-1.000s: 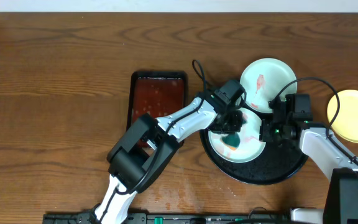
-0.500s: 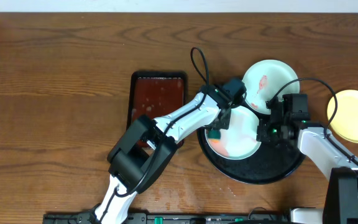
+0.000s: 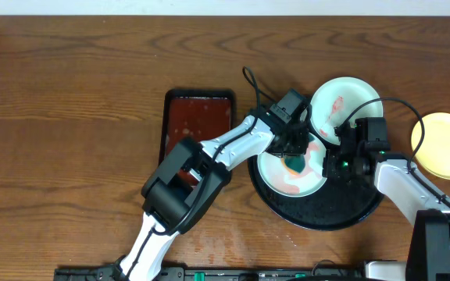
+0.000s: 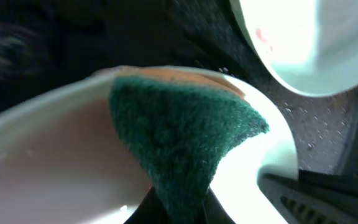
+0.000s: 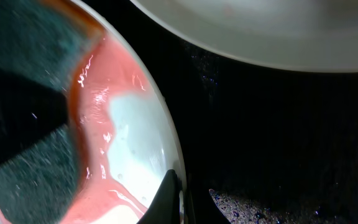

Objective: Clean dirty plates on tray and stack at the side
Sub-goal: 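Scrub the pale green plate with the sponge while the right gripper holds it, then return the sponge to the red tray with the left gripper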

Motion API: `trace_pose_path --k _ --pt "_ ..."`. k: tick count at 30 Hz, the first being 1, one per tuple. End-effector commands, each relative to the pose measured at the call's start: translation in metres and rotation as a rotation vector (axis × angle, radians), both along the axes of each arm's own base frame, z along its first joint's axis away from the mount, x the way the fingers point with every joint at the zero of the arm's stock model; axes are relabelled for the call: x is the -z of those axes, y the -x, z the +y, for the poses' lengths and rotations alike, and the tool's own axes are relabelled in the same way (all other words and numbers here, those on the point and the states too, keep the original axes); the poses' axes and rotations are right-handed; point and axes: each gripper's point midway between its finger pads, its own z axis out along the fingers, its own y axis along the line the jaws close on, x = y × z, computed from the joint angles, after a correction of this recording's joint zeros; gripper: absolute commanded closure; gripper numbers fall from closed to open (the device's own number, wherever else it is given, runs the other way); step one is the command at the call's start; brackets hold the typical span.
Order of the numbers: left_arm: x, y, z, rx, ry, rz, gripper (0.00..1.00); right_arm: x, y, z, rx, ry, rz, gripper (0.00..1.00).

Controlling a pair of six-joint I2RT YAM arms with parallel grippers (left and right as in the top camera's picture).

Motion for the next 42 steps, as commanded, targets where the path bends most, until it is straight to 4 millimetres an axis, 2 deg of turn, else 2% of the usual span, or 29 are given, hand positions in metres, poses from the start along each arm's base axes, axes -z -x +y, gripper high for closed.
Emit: trace_pose_path --k 1,4,8,11,14,17,19,21,23,26,30,33,38,42 --pt "0.031 0.039 -0.005 0.064 -0.016 0.145 0.93 0.026 0.022 -0.015 0.017 0.098 0.099 0.99" --pt "0.03 0.046 0.003 0.083 -0.05 0.17 0.93 0.026 0.022 -0.015 0.017 0.098 0.099 0.99" --pt "0.026 0.059 0.017 0.196 -0.099 0.167 0.93 0.026 0.022 -0.015 0.017 0.098 0.099 0.99" --pt "0.029 0.06 0.041 0.233 -0.223 0.153 0.92 0.026 0.022 -0.015 0.017 0.098 0.099 0.99" --pt "0.033 0.045 0.08 0.194 -0.446 0.09 0.93 0.026 0.022 -0.015 0.017 0.098 0.099 0.99" --pt "0.029 0.017 0.121 0.1 -0.672 -0.017 0.93 0.026 0.022 -0.015 0.017 0.098 0.098 0.99" --pt "0.023 -0.002 0.139 0.035 -0.765 -0.09 0.93 0.026 0.022 -0.015 0.018 0.098 0.098 0.99" --pt "0.017 -0.019 0.148 -0.019 -0.805 -0.15 0.92 0.026 0.022 -0.015 0.017 0.098 0.098 0.99" --pt "0.018 -0.032 0.143 -0.051 -0.766 -0.184 0.92 0.026 0.022 -0.015 0.017 0.098 0.098 0.99" --pt "0.022 -0.032 0.11 -0.045 -0.586 -0.138 0.92 0.026 0.021 -0.015 0.018 0.098 0.094 0.99" --pt "0.017 -0.005 0.046 0.046 -0.284 -0.014 0.92 0.026 0.021 -0.015 0.018 0.098 0.092 0.99" --pt "0.012 0.02 0.008 0.13 -0.149 0.033 0.92 0.026 0.021 -0.015 0.018 0.098 0.092 0.99" --pt "0.017 0.056 -0.017 0.259 -0.143 0.015 0.92 0.026 0.021 -0.015 0.018 0.098 0.092 0.99" --pt "0.02 0.057 -0.017 0.272 -0.176 -0.019 0.92 0.026 0.021 -0.015 0.018 0.098 0.093 0.99"
